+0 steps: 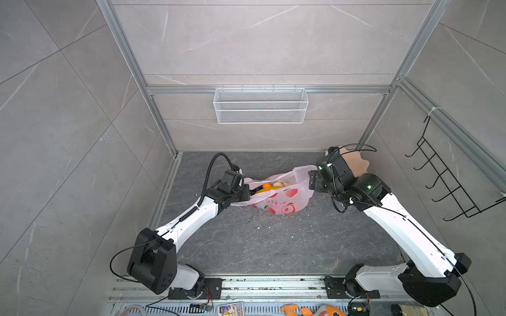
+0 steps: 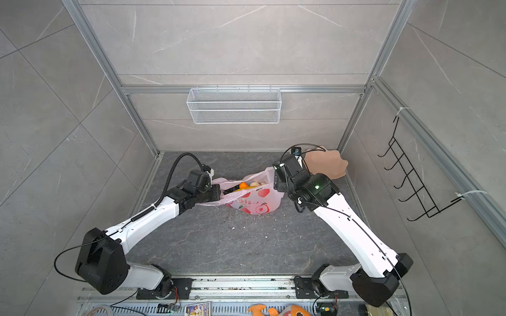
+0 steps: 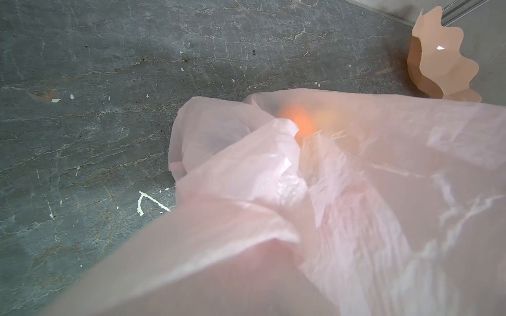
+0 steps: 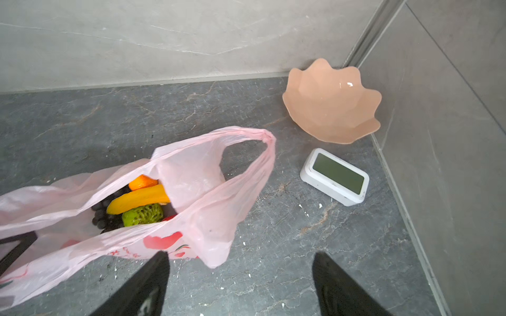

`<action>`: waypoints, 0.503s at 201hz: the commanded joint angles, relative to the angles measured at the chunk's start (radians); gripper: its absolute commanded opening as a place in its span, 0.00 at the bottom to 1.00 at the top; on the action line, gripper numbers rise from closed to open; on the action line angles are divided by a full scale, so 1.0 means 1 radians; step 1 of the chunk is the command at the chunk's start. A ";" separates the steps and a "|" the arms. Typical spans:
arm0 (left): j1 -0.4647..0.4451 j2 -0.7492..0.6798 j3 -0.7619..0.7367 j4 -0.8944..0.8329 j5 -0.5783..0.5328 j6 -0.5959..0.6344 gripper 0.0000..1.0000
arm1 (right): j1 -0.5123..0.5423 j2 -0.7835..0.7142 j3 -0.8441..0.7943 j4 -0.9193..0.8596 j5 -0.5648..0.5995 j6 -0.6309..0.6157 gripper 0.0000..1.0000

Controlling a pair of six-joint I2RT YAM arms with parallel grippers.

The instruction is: Take the fake fruits out of the plastic bag

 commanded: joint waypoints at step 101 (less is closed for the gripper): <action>0.000 -0.073 0.000 -0.001 -0.009 0.000 0.00 | 0.017 0.549 0.352 -0.200 0.045 -0.032 0.71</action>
